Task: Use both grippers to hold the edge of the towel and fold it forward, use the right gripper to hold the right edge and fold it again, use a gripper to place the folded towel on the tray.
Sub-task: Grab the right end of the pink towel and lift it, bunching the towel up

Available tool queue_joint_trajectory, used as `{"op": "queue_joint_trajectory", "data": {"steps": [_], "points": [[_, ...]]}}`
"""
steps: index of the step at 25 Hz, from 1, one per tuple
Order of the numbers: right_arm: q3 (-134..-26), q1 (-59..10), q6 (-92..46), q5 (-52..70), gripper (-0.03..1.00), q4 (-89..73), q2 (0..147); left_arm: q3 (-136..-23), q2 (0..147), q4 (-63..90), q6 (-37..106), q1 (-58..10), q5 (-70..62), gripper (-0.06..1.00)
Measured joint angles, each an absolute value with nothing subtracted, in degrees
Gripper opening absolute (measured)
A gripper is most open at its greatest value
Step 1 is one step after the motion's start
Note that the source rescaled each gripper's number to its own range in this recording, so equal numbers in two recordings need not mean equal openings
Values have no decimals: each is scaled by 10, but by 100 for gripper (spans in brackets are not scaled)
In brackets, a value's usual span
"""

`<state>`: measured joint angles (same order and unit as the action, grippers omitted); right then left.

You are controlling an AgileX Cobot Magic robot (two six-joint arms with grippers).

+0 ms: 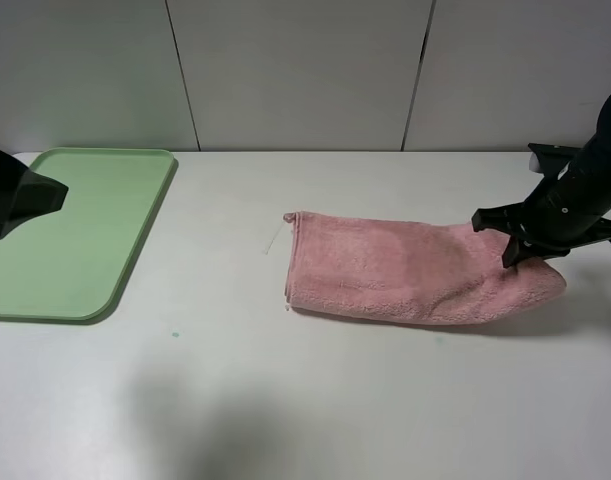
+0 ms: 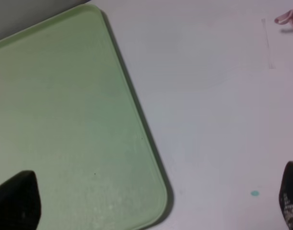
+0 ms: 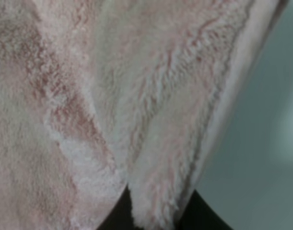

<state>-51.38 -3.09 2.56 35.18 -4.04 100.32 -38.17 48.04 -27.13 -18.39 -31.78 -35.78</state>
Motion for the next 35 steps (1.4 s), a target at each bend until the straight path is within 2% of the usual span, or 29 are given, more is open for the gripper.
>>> {"op": "queue_joint_trajectory", "data": {"steps": [14, 35], "points": [[-516, -46, 26, 368, 5, -56, 931, -382, 480, -271, -184, -318, -358, 100], [-516, -167, 26, 321, 5, -196, 890, -382, 480, -271, -184, -318, -358, 100]]}}
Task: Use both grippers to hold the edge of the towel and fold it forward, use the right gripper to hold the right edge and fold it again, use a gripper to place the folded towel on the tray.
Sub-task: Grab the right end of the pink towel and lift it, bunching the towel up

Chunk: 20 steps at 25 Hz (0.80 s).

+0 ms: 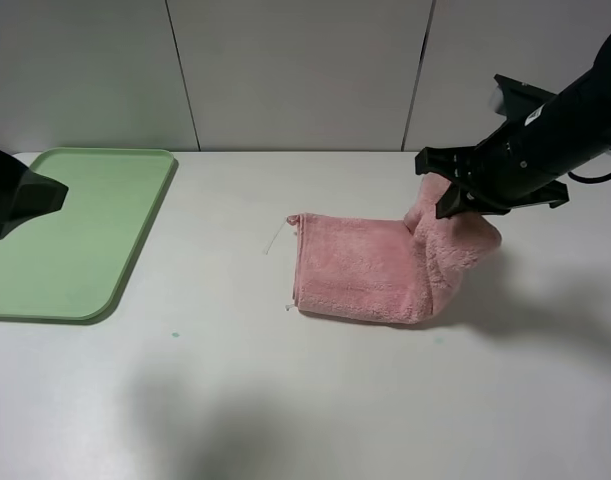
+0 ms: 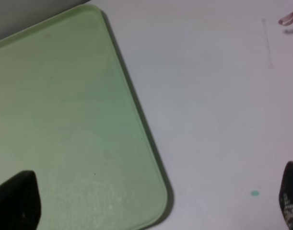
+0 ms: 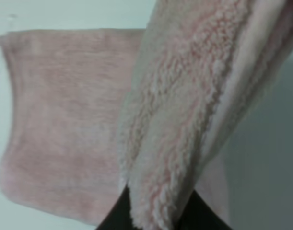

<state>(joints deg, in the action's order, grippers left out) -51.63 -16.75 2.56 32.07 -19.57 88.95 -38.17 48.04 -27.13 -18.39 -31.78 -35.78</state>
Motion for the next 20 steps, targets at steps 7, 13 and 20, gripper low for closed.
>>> {"op": "queue_joint_trajectory", "data": {"steps": [7, 13, 20], "points": [[-516, -199, 26, 305, 5, -230, 890, -382, 480, -271, -184, -318, -358, 100], [-516, -217, 33, 291, 5, -243, 890, -382, 480, -271, -184, -318, -358, 100], [-516, -236, 42, 272, 5, -254, 924, -382, 480, -271, -184, -318, -358, 100]]}}
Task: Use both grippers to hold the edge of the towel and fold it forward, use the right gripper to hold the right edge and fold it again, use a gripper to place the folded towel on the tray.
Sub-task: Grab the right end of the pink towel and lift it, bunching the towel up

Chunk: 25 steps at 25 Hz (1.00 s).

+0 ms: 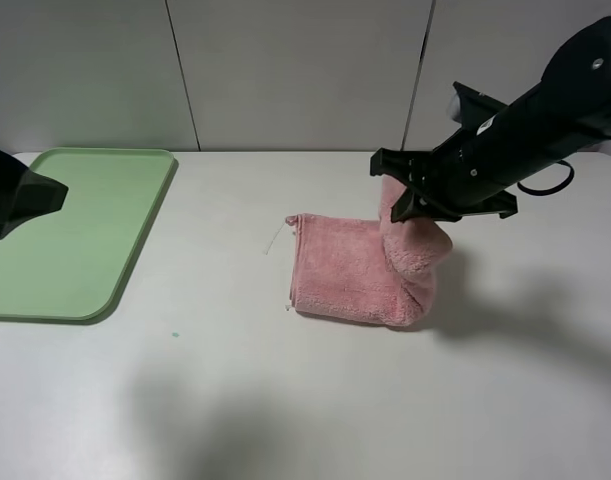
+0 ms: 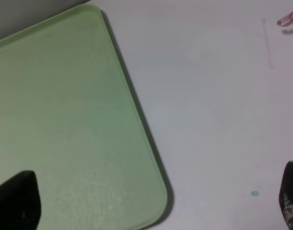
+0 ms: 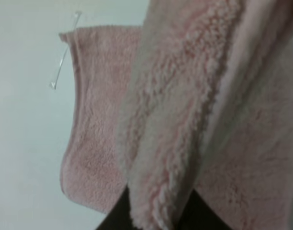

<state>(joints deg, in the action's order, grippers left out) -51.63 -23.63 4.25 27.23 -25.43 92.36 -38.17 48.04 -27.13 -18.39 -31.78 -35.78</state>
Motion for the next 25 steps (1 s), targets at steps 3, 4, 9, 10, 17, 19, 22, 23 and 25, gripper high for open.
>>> {"op": "queue_joint_trajectory", "data": {"steps": [3, 4, 9, 10, 17, 19, 22, 23, 25], "points": [[-516, -249, 43, 256, 5, -259, 942, -382, 480, -271, -184, -318, -358, 100], [-516, -253, 43, 251, 5, -260, 947, -382, 480, -271, -184, -318, -358, 100], [-516, -264, 44, 231, 5, -270, 969, -382, 480, -271, -184, -318, -358, 100], [-516, -264, 44, 231, 5, -272, 974, -382, 480, -271, -184, -318, -358, 100], [-516, -264, 44, 228, 5, -275, 999, -382, 480, -271, -184, -318, -358, 100], [-516, -264, 44, 226, 5, -277, 1006, -382, 480, -271, -184, -318, -358, 100], [-516, -264, 44, 218, 5, -279, 1017, -382, 480, -271, -184, -318, -358, 100], [-516, -264, 44, 217, 5, -279, 1021, -382, 480, -271, -184, -318, -358, 100], [-516, -264, 44, 214, 5, -279, 1025, -382, 480, -271, -184, -318, -358, 100]]}}
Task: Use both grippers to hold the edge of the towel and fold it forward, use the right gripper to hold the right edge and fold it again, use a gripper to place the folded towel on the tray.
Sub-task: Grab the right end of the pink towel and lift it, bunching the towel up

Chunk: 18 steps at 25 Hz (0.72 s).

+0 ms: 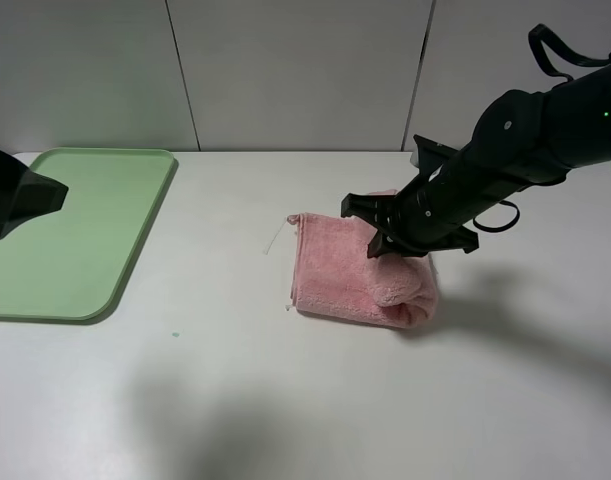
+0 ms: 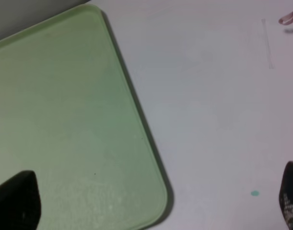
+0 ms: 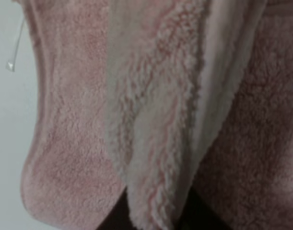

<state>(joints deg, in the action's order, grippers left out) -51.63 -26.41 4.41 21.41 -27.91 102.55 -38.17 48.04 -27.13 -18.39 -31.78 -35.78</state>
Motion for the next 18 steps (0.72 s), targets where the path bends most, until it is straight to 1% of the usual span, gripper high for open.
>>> {"op": "queue_joint_trajectory", "data": {"steps": [12, 13, 14, 16, 17, 18], "points": [[-516, -264, 42, 203, 6, -281, 1031, -382, 480, -271, -184, -318, -358, 100], [-516, -264, 42, 203, 10, -281, 1031, -382, 480, -271, -184, -318, -358, 100], [-516, -264, 42, 202, 20, -281, 1031, -382, 480, -271, -184, -318, -358, 100], [-516, -264, 42, 199, 49, -281, 1031, -382, 480, -271, -184, -318, -358, 100], [-516, -264, 42, 199, 68, -281, 1031, -382, 480, -271, -184, -318, -358, 100], [-516, -264, 42, 199, 81, -282, 1031, -382, 480, -271, -184, -318, -358, 100]]}}
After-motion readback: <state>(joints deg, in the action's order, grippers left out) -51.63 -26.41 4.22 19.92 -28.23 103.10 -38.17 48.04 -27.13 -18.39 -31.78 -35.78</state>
